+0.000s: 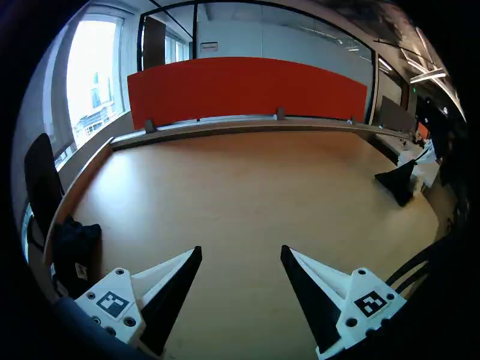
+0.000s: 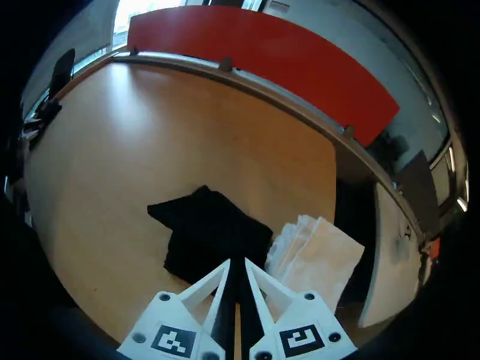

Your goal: Fold towel

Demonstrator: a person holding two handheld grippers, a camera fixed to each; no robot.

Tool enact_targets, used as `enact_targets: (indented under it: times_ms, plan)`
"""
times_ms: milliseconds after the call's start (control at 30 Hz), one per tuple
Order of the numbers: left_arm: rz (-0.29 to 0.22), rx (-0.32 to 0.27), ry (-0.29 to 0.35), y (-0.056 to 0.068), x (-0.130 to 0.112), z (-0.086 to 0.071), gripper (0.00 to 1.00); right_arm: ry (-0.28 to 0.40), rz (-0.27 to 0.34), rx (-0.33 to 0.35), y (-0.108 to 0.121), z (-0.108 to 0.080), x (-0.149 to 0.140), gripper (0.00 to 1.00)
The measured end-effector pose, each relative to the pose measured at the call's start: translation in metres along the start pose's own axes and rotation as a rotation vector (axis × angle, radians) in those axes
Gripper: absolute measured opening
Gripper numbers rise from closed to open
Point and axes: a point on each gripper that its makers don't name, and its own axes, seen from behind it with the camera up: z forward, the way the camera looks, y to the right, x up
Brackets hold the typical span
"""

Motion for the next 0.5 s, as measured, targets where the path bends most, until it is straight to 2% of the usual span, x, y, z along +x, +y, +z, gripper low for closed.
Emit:
enact_targets:
  times_ms: [267,500]
  plan:
    - [0.008,0.006,-0.013,-0.002,-0.005,-0.003,0.97,-0.067,0.024,-0.018,0.006,0.011,-0.034,0.02]
    - [0.021,0.013,-0.02,-0.002,-0.006,-0.005,0.98,-0.108,0.04,-0.025,0.008,0.023,-0.051,0.02]
